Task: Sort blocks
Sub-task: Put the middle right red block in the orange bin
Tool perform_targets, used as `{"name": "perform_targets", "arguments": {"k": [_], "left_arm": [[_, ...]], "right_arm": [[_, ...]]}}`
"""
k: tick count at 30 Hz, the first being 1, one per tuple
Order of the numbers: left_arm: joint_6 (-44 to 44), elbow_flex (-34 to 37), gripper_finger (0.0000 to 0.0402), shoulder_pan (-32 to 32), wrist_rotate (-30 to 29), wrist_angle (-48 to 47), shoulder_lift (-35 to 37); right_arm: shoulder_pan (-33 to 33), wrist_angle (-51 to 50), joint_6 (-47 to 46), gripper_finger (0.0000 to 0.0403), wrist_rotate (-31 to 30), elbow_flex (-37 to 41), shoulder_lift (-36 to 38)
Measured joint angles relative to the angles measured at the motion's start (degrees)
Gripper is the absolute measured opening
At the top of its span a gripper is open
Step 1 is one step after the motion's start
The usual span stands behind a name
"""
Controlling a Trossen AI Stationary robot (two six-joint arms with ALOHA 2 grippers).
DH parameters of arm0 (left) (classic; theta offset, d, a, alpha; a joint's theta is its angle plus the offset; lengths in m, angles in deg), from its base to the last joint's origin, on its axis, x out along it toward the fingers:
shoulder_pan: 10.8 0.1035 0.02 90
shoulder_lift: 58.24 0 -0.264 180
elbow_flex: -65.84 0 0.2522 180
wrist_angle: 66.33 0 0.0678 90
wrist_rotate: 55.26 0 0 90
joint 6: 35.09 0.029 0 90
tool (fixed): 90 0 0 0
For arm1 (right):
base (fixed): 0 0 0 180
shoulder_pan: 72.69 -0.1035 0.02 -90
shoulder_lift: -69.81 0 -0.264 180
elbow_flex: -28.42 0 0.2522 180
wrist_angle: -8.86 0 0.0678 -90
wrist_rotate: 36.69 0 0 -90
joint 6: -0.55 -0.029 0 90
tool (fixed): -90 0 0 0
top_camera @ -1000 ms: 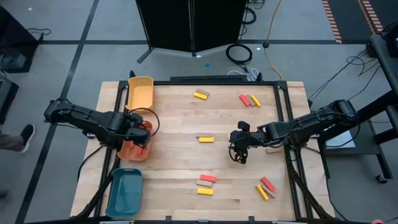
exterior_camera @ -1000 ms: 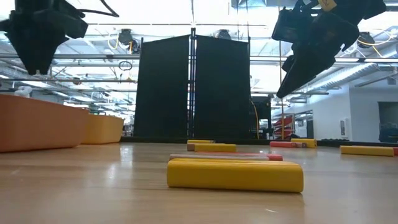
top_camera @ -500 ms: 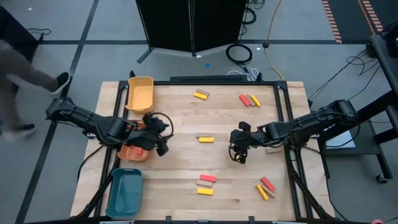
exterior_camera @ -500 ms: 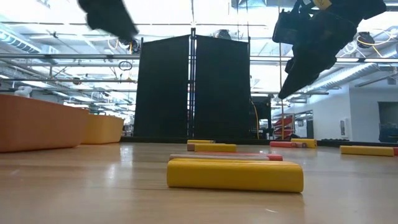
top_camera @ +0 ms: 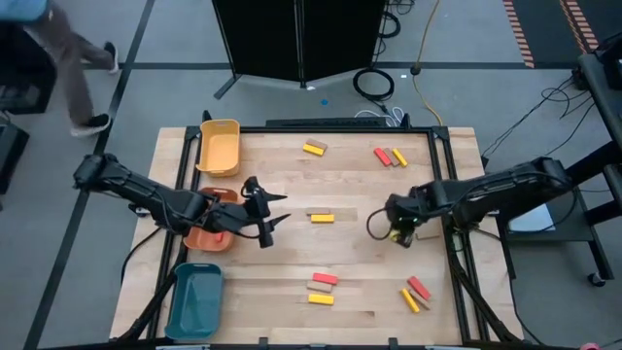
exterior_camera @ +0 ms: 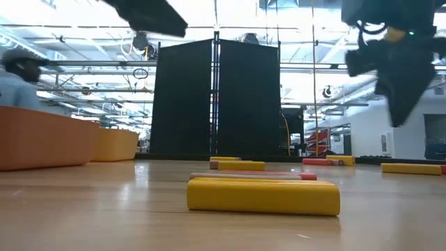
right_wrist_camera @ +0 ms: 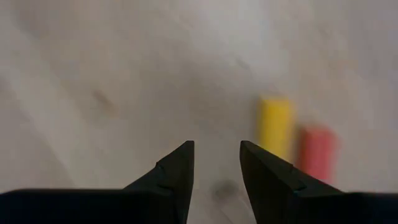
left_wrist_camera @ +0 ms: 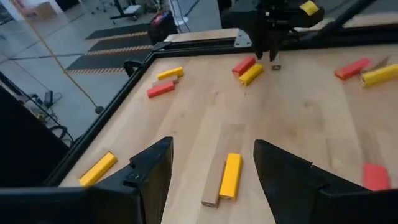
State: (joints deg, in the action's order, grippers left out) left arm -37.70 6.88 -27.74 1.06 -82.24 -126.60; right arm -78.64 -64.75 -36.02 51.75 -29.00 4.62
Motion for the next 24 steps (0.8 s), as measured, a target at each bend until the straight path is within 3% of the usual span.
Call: {"name": "perform_targets", "arguments": {"k": [7, 16, 24], "left_arm": [[3.02, 9.94, 0.0222, 6.96, 11.39, 17.08, 5.04], [3.56, 20.87, 0.0222, 12.14, 22.97, 44.30, 7.86], [6.08, 22.03, 0.0221, 12.03, 28.11, 46.30, 7.30]], "right_arm": [[9.54, -14.08, 8.45, 0.0123, 0.16, 0.00, 0.44], [19.13, -14.36, 25.64, 0.0123, -0.05, 0.02, -5.52], [24.43, -13.87, 27.43, 0.0123, -0.20, 0.02, -13.19]]}}
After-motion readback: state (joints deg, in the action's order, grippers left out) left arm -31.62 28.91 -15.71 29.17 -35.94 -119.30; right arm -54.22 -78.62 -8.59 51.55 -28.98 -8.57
